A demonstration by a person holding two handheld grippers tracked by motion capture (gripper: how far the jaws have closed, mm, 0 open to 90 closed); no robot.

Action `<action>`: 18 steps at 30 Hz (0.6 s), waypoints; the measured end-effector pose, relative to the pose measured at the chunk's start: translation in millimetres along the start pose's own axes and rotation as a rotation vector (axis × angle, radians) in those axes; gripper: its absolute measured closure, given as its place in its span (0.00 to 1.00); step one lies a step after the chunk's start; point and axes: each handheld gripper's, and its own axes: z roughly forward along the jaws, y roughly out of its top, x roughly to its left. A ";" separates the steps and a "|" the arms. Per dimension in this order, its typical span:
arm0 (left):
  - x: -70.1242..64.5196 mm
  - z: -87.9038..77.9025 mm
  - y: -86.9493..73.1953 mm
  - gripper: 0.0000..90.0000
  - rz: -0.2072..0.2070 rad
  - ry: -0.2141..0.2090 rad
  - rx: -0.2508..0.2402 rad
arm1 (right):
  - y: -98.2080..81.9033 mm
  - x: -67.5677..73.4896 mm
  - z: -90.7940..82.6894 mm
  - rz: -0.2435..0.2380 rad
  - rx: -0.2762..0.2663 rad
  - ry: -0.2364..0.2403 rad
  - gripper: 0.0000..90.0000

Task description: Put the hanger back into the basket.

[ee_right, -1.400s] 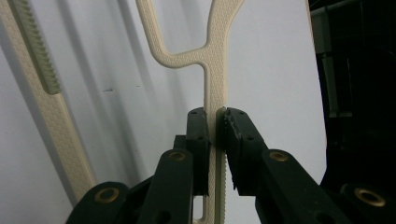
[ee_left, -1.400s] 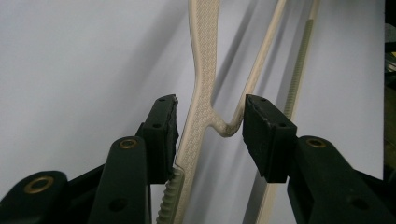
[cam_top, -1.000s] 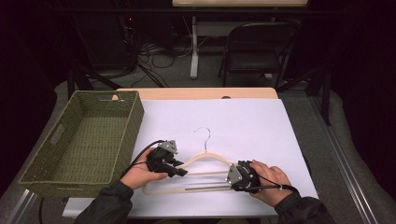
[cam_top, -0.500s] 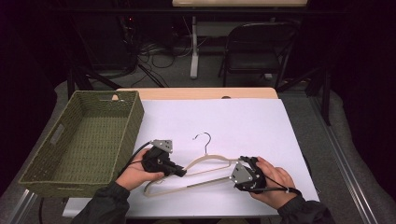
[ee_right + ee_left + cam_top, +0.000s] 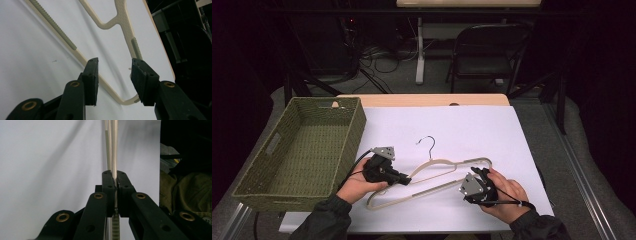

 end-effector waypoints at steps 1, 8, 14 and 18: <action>-0.2 -0.5 0.0 0.97 -0.008 0.005 -0.006 | -0.1 -0.2 -0.2 0.001 0.002 -0.002 0.64; -0.5 -5.9 1.8 0.97 -0.051 0.028 -0.020 | -0.6 -1.3 -0.5 0.004 -0.006 -0.009 0.64; -5.4 -15.1 5.4 0.97 -0.086 0.061 -0.028 | -2.8 -2.1 -2.3 0.005 -0.010 -0.017 0.59; -7.8 -21.9 7.4 0.97 -0.116 0.069 -0.032 | -6.0 -5.6 -2.7 0.018 -0.010 -0.006 0.56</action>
